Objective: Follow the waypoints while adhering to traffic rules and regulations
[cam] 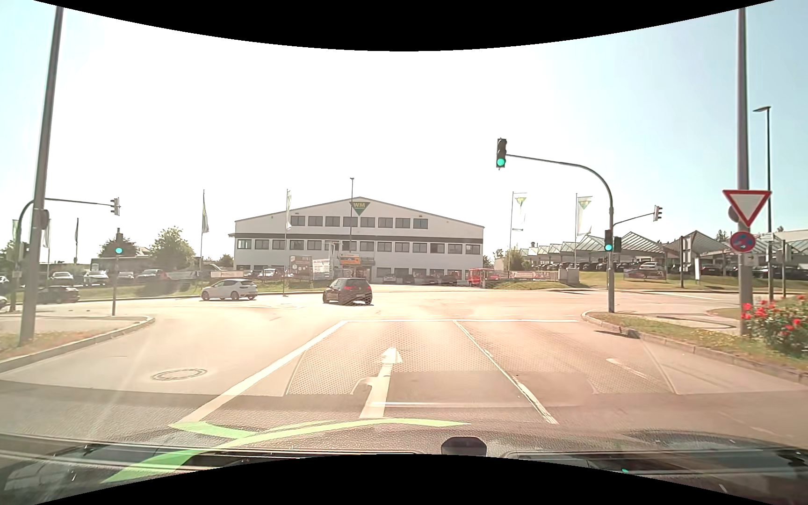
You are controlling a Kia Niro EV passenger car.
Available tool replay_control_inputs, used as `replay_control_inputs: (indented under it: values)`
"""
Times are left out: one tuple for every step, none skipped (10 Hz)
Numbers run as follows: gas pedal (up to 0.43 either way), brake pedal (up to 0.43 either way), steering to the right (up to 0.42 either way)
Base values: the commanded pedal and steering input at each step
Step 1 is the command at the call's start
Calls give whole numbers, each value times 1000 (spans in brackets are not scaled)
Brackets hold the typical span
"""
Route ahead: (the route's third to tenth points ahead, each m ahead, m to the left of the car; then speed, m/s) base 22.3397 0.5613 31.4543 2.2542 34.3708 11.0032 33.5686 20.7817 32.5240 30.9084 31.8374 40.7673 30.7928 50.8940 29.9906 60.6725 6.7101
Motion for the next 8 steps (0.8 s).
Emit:
replay_control_inputs:
  values:
    - [98, 0, -16]
    - [87, 0, -16]
    - [79, 0, -17]
    - [79, 0, -18]
    - [79, 0, -18]
    - [79, 0, -19]
    - [67, 0, -21]
    - [47, 0, -22]
